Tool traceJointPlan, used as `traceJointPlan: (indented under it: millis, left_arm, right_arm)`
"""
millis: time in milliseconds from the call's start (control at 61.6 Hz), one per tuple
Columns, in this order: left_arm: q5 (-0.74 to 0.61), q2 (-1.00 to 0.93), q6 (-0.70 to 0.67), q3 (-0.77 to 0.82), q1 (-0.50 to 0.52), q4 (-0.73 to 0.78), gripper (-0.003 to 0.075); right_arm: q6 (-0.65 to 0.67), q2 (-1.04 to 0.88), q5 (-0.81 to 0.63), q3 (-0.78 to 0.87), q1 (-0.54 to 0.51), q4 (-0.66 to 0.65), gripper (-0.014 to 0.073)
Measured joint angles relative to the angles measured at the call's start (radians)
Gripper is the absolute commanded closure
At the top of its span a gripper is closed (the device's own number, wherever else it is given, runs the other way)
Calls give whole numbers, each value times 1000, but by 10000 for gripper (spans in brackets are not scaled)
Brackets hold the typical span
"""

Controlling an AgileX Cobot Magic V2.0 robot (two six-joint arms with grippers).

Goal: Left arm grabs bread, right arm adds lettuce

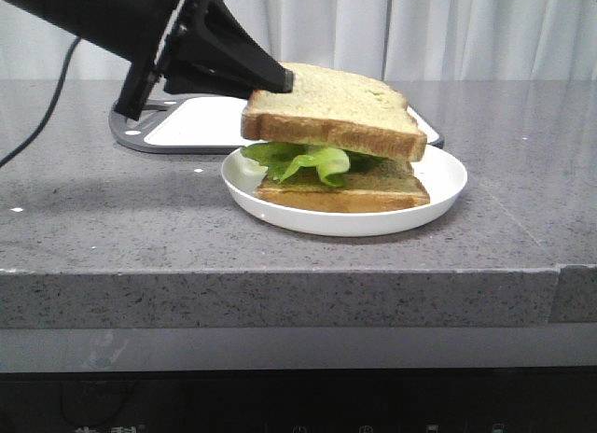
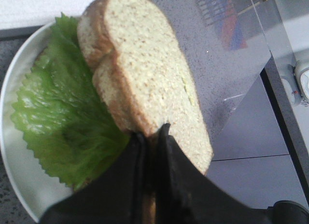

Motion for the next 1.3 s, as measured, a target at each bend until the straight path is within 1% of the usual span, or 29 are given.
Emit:
traceJointPlan:
  millis: [114, 162, 260, 309, 357, 406, 455, 536, 682, 796, 877, 975, 1072, 1121, 1202, 1300]
  left_arm:
    - [0, 23, 0, -3, -2, -14, 736]
    - [0, 30, 0, -3, -2, -17, 707]
    - [0, 32, 0, -4, -2, -17, 580]
    - [2, 32, 0, -4, -2, -19, 472]
    - [2, 32, 0, -4, -2, -20, 384]
    - [4, 32, 0, -4, -2, -20, 321]
    - [4, 32, 0, -4, -2, -20, 292]
    - [6, 30, 0, -4, -2, -9, 293]
    - [11, -17, 0, -4, 2, 57, 293]
    - [16, -100, -35, -4, 10, 148, 293]
    - [16, -173, -87, -4, 13, 255, 293]
    - [10, -277, -188, -4, 16, 407, 293]
    - [10, -388, -306, -4, 16, 593, 303]
    - [10, -443, -391, -4, 16, 707, 303]
    - [6, -545, -532, 0, 16, 883, 303]
    - [7, -647, -653, 34, 16, 1029, 303]
  right_arm:
    - [0, 0, 0, 0, 0, -2, 229]
    - [0, 0, 0, 0, 0, -2, 229]
    - [0, 0, 0, 0, 0, -2, 229]
    - [0, 0, 0, 0, 0, -2, 229]
    - [0, 0, 0, 0, 0, -2, 229]
    - [0, 0, 0, 0, 0, -2, 229]
    - [4, 0, 0, 0, 0, -2, 229]
    - [17, 0, 5, 0, 0, -6, 229]
    - [69, -19, 34, 0, 0, -48, 229]
    - [140, -62, 56, 0, 0, -117, 229]
    - [213, -107, 71, 0, 0, -195, 229]
    - [300, -160, 103, 0, 0, -302, 229]
    - [394, -212, 139, 0, 0, -386, 229]
    - [437, -241, 157, 0, 0, -423, 229]
    - [473, -275, 175, 0, 0, -445, 229]
    - [494, -308, 187, 0, 0, -447, 229]
